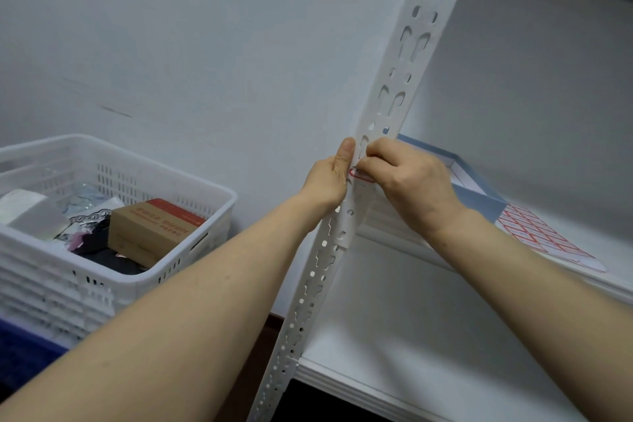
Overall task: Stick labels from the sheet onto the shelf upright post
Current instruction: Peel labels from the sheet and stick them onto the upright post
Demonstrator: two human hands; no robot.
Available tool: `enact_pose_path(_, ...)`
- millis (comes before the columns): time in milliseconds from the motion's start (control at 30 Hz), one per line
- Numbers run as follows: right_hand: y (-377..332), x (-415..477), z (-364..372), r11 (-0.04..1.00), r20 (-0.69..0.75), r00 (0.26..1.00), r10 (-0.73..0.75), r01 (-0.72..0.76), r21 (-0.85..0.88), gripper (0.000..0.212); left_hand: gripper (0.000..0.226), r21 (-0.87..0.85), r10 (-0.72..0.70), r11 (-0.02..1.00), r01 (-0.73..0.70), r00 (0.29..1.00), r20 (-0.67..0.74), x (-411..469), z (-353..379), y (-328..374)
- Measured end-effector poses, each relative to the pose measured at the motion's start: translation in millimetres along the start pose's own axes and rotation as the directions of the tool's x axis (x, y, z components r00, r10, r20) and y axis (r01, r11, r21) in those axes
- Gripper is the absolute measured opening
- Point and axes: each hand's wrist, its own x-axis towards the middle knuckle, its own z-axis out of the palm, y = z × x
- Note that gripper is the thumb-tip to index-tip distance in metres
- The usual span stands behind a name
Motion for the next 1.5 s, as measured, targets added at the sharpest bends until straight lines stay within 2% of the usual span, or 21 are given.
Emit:
enact_pose_path(133,-1.0,0.7,-0.5,1.000,-0.007,1.000,0.000,0.000,0.012,0.020,0.069,0.002,-0.005,1.000,0.005,1.000,0.002,1.6,0.9,-0.9)
enact_pose_path(267,-1.8,0.6,-1.1,1.000,-0.007,1.000,-0.005,0.005,0.002,0.018,0.062,0.010,0.002,1.000,-0.002,1.000,-0.003,2.6,0.8,-1.9)
enact_pose_path(367,-1.4,0.4,-0.7,1.000,-0.016,1.000,-0.015,0.015,-0.016,0.019,0.068,-0.006,0.002,1.000,-0.002,1.000,-0.005,2.0,1.3,-0.8)
enact_pose_path(433,0.6,-2.2,1.0,0.999,0.001,1.000,-0.002,0.002,0.035,0.016,0.065,-0.010,0.004,1.000,-0.004,1.000,-0.011,0.5,1.1,0.5)
enact_pose_path(533,3.2,-10.0,-0.9,0.967,-0.007,0.992,0.123,-0.119,0.224,0.006,0.063,-0.017,0.007,1.000,-0.007,1.000,-0.007,0.9,1.2,-0.3)
enact_pose_path(600,2.1,-13.4,-2.7,0.945,-0.014,0.984,0.179,-0.168,0.282,0.007,0.064,-0.018,0.006,1.000,-0.006,1.000,-0.004,1.9,1.0,-1.7)
enact_pose_path(700,0.0,-6.9,-4.3,0.955,0.002,0.984,0.178,-0.173,0.242,0.012,0.063,0.001,-0.002,1.000,0.002,1.000,-0.016,1.7,-0.2,-0.8)
enact_pose_path(800,-2.3,-1.2,-7.5,0.966,0.060,0.982,0.178,-0.186,0.179,0.007,0.067,-0.020,-0.012,1.000,0.012,1.000,0.001,1.2,0.4,-1.0)
enact_pose_path(867,-3.9,1.1,-9.7,0.970,0.163,0.970,0.179,-0.202,0.138,0.007,0.063,-0.015,-0.014,1.000,0.014,1.000,-0.009,-0.4,0.1,0.1)
enact_pose_path(933,-3.9,5.2,-8.4,0.953,0.289,0.921,0.260,-0.292,0.076,0.019,0.064,-0.008,-0.023,1.000,0.023,1.000,-0.004,-0.4,0.2,0.6)
enact_pose_path(967,-3.5,7.7,-7.7,0.955,0.290,0.916,0.276,-0.296,0.025,0.023,0.065,-0.003,-0.028,1.000,0.028,1.000,-0.001,0.1,0.2,0.5)
enact_pose_path(1067,-8.9,15.6,-11.6,0.988,0.236,0.959,0.154,-0.150,-0.036,0.010,0.059,0.010,-0.050,0.999,0.050,0.999,-0.006,-1.1,0.5,0.9)
enact_pose_path(1133,-10.2,15.4,-12.4,0.996,0.172,0.982,0.074,-0.066,-0.053,0.009,0.058,0.020,-0.044,0.999,0.045,0.999,-0.008,-0.8,0.7,1.2)
enact_pose_path(1300,-8.0,14.2,-15.1,0.999,0.142,0.990,0.018,-0.011,-0.051,0.024,0.058,0.034,-0.056,0.998,0.057,0.998,-0.007,-1.6,0.8,2.3)
enact_pose_path(1500,-4.9,11.1,-12.9,0.996,0.154,0.988,-0.017,0.030,-0.085,0.010,0.059,0.017,-0.052,0.998,0.052,0.999,-0.011,-1.7,1.0,3.5)
